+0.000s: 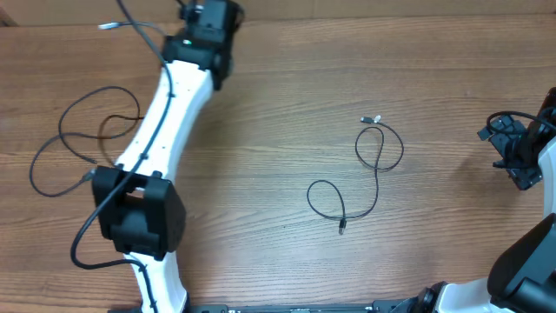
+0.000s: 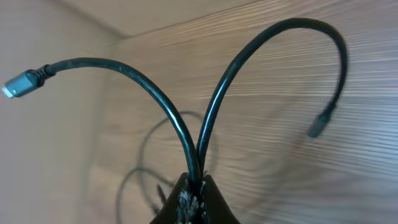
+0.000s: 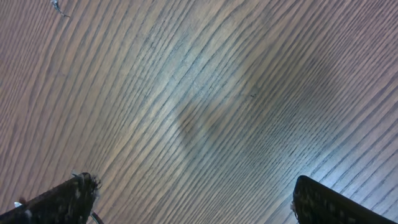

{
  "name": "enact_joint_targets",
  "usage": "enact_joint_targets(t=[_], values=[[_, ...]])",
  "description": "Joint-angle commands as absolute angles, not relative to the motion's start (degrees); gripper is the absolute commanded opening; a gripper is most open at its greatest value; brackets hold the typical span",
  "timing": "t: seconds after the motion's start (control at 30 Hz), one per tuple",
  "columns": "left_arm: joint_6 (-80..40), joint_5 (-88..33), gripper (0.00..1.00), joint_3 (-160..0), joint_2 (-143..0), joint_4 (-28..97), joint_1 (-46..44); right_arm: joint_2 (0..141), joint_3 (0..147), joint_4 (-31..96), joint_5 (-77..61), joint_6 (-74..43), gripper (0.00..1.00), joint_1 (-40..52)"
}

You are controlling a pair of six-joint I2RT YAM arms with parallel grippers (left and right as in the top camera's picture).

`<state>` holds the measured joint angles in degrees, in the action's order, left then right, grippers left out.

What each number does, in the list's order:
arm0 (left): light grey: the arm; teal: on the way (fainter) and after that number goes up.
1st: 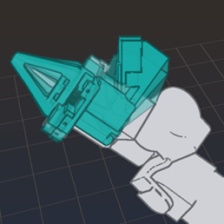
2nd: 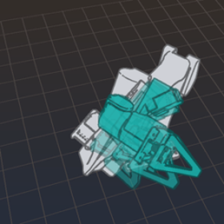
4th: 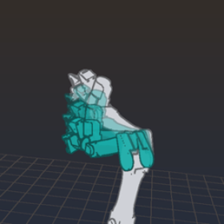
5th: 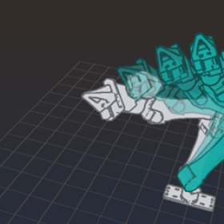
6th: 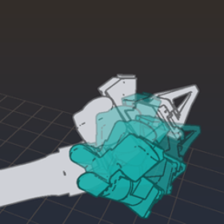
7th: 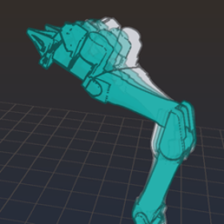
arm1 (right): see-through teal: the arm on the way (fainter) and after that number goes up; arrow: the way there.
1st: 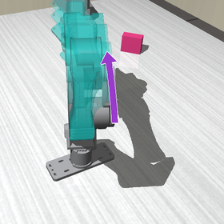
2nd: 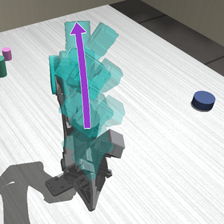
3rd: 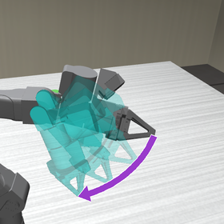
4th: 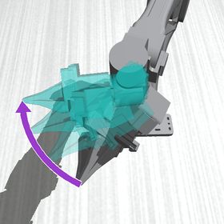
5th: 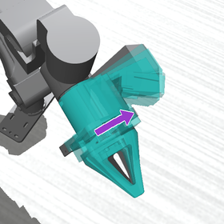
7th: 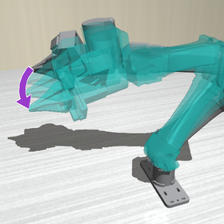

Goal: Untangle cables
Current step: 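Lift the cable and sweep the left gripper to the table's far left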

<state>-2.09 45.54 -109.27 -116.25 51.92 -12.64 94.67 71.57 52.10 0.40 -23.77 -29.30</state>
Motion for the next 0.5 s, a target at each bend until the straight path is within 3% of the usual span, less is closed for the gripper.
enact_joint_targets(t=[0.0, 0.3, 0.47], values=[[0.0, 46.7, 0.04, -110.1, -114.3, 52.2, -8.0, 94.4, 71.5, 51.9, 0.8, -23.7, 1.00, -29.4], [-0.7, 24.5, 0.04, -110.0, -114.3, 56.5, 5.1, 94.4, 71.5, 51.8, 0.8, -23.7, 1.00, -29.4], [-4.4, 23.5, 0.04, -110.0, -114.5, 56.8, 11.2, 94.4, 71.5, 51.8, 0.8, -23.7, 1.00, -29.4]])
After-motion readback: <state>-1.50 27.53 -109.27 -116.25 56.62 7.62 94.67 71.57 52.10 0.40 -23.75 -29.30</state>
